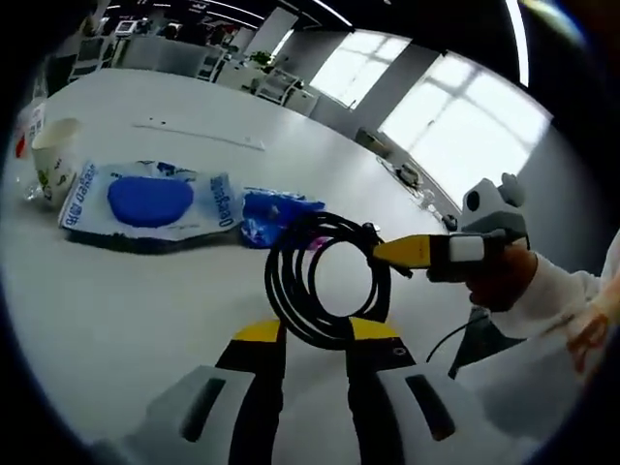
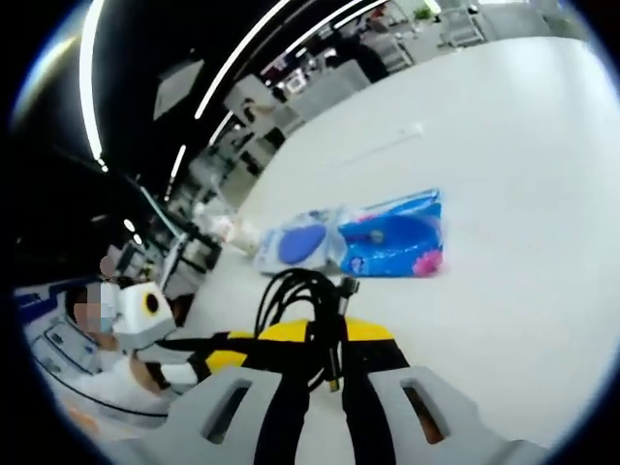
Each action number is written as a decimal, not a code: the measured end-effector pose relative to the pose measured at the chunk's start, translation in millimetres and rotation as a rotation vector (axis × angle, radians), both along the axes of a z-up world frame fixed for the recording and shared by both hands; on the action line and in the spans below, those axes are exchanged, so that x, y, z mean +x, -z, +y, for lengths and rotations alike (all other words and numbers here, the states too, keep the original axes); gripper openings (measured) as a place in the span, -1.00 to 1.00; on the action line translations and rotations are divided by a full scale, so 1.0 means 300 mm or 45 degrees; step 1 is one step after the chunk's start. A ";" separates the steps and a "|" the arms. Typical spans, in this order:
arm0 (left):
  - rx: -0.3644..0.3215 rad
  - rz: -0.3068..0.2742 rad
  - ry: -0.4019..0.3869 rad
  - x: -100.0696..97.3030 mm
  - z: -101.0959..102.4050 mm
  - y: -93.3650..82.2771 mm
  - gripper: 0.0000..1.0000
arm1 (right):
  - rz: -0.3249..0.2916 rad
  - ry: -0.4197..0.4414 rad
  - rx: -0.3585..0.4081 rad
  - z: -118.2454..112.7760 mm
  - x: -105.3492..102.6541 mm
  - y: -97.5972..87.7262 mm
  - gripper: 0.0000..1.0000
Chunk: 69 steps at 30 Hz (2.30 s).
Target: Arrange the tabletop items into an orderly group along one side of the table until the central work area is clear of visible clutter.
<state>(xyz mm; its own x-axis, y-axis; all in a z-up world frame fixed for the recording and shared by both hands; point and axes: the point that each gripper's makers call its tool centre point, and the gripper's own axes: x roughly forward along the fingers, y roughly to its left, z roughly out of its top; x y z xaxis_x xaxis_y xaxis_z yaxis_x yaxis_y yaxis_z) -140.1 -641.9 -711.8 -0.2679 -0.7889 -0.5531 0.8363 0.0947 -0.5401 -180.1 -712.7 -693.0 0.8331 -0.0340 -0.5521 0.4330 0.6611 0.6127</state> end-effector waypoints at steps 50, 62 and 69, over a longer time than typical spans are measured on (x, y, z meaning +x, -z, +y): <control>0.207 -0.128 0.101 -0.011 -0.045 0.164 -0.38 | 0.319 -0.183 -0.277 -0.043 -0.042 0.248 -0.72; 0.155 -0.186 0.090 0.015 -0.022 0.148 0.15 | 0.259 -0.189 -0.302 -0.049 -0.077 0.209 -0.48; 0.156 -0.279 0.024 0.089 0.018 0.136 0.65 | 0.170 -0.160 -0.288 -0.046 -0.091 0.156 -0.09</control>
<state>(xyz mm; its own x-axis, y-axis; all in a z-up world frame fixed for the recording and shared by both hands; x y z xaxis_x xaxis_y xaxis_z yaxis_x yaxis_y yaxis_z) -113.5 -636.6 -752.8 -0.1448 -0.7086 -0.6906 0.9344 0.1317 -0.3311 -207.3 -726.5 -739.9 0.7588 -0.0698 -0.6476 0.4059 0.8282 0.3863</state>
